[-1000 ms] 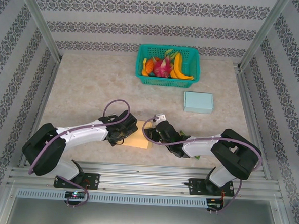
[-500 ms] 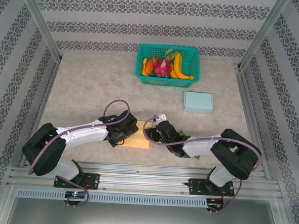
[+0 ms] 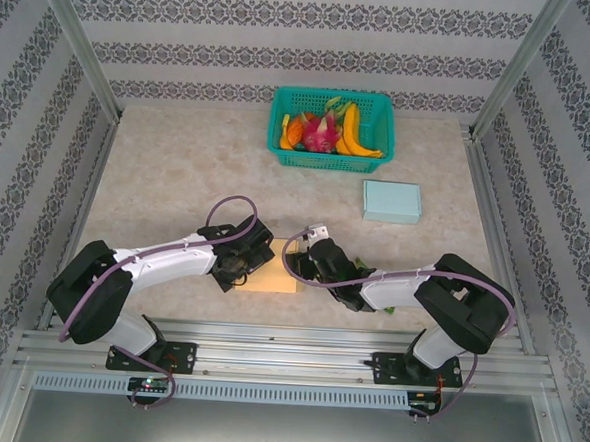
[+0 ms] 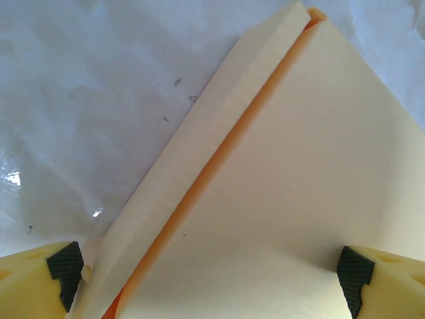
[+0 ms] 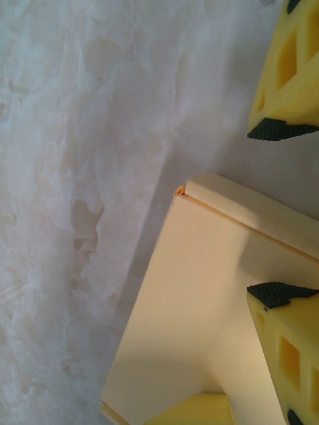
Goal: Fold the paper box
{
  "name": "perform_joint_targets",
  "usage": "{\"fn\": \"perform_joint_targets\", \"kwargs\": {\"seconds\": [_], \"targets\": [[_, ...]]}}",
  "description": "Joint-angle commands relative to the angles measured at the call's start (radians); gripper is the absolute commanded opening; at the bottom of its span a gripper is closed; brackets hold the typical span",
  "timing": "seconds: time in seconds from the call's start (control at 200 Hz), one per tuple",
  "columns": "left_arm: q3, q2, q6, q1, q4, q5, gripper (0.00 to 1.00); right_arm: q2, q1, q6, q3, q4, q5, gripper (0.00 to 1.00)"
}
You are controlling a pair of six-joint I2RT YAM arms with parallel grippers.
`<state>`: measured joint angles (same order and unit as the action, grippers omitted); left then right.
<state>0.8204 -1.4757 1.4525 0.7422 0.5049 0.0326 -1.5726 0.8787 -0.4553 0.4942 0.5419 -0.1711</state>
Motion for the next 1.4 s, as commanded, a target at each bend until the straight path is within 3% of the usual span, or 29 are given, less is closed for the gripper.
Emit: {"fn": "perform_joint_targets", "kwargs": {"seconds": [0.0, 0.26, 0.694, 1.399], "targets": [[-0.002, -0.011, 0.026, 0.017, 0.009, -0.017, 1.0, -0.02, -0.003, -0.013, -0.028, -0.038, 0.003, 0.6], [-0.056, -0.016, 0.061, 0.02, -0.063, -0.021, 0.97, -0.025, -0.001, -0.018, -0.029, -0.031, 0.001, 0.6], [-0.073, 0.01, 0.077, 0.019, 0.001, 0.035, 0.94, 0.001, 0.0, -0.019, -0.035, -0.044, -0.004, 0.6], [-0.091, 0.022, 0.088, 0.019, 0.005, 0.056, 0.93, 0.302, 0.136, -0.094, -0.144, -0.195, -0.024, 0.57]]}}
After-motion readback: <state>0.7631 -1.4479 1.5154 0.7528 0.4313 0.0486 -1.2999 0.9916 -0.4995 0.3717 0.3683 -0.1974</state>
